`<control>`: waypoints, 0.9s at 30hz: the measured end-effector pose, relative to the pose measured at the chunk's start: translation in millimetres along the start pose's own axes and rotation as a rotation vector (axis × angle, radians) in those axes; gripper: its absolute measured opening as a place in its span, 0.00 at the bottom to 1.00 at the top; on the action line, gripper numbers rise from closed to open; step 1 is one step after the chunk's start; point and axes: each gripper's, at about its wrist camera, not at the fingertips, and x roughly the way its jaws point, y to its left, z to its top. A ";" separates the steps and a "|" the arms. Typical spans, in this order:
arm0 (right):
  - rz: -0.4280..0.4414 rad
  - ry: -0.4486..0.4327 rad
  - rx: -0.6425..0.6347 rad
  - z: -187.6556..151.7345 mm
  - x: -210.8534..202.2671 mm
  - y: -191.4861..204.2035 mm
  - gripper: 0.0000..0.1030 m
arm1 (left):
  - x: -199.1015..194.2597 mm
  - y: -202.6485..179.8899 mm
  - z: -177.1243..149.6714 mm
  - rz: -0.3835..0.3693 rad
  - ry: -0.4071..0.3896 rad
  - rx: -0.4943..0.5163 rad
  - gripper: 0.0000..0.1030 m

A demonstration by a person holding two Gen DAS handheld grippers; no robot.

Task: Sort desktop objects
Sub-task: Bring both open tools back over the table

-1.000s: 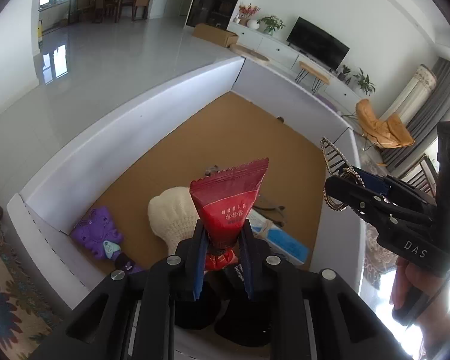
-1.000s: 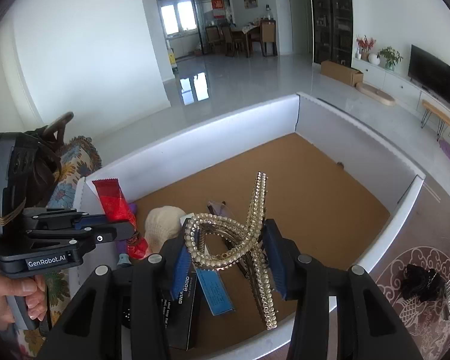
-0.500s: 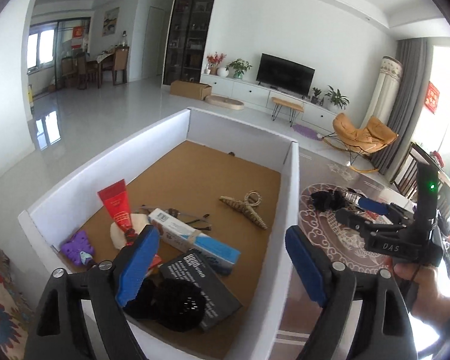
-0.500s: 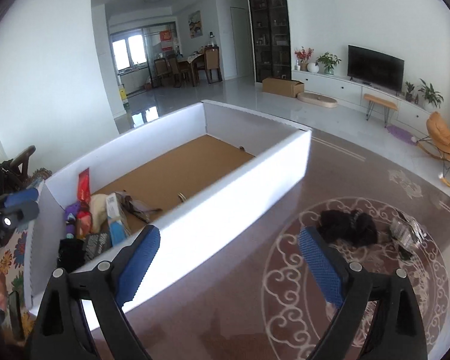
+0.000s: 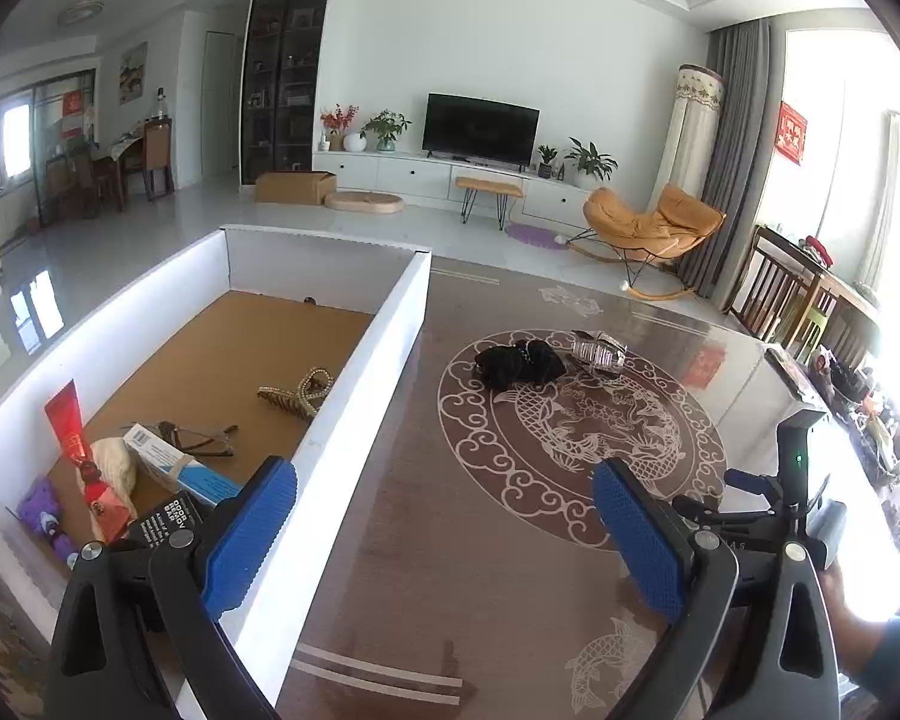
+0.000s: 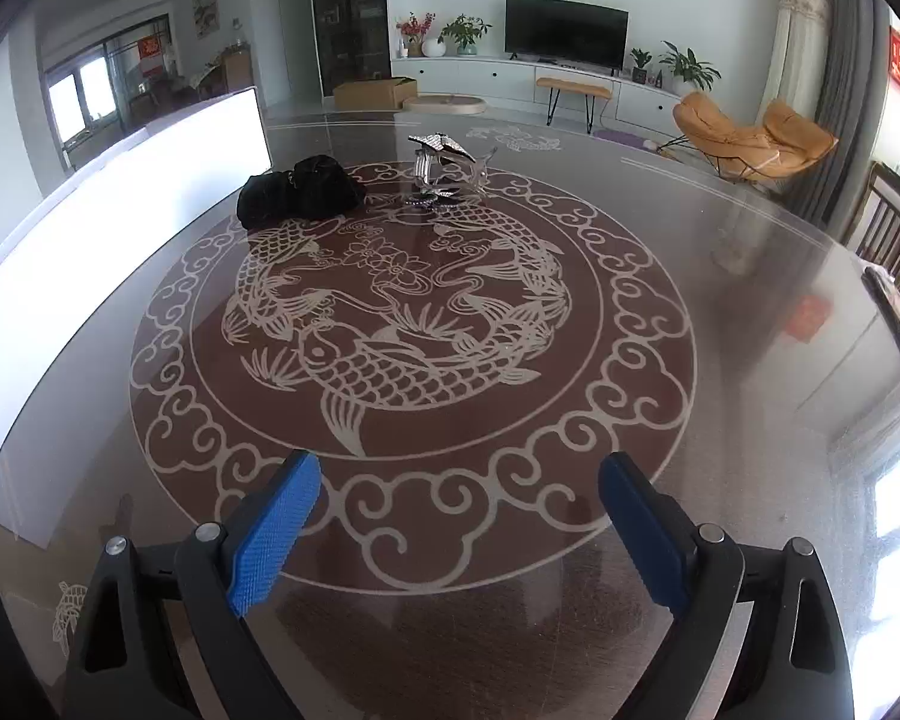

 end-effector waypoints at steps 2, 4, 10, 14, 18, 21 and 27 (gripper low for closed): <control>0.007 0.017 0.002 -2.6 2.8 -0.8 0.92 | 4.7 -5.8 1.5 0.004 0.006 0.014 0.98; 0.016 0.022 0.000 -2.8 3.9 -0.5 0.92 | 9.3 -10.6 0.0 0.006 0.016 0.022 0.98; 0.007 0.051 -0.032 -6.8 10.0 7.4 0.93 | 54.6 -20.2 -18.1 -0.028 0.135 0.039 0.98; 0.006 0.060 -0.022 -7.3 12.2 6.6 0.98 | 113.7 -32.9 -29.0 -0.068 0.265 0.053 0.98; 0.009 0.064 -0.026 -7.1 13.5 8.3 1.00 | 175.9 -45.4 -21.4 -0.097 0.342 0.072 0.98; 0.008 0.064 -0.026 -7.0 13.6 8.2 1.00 | 211.7 -57.8 -0.7 -0.082 0.348 0.129 0.98; 0.009 0.064 -0.026 -6.9 13.6 8.1 1.00 | 267.6 -86.0 51.8 -0.069 0.316 0.321 0.98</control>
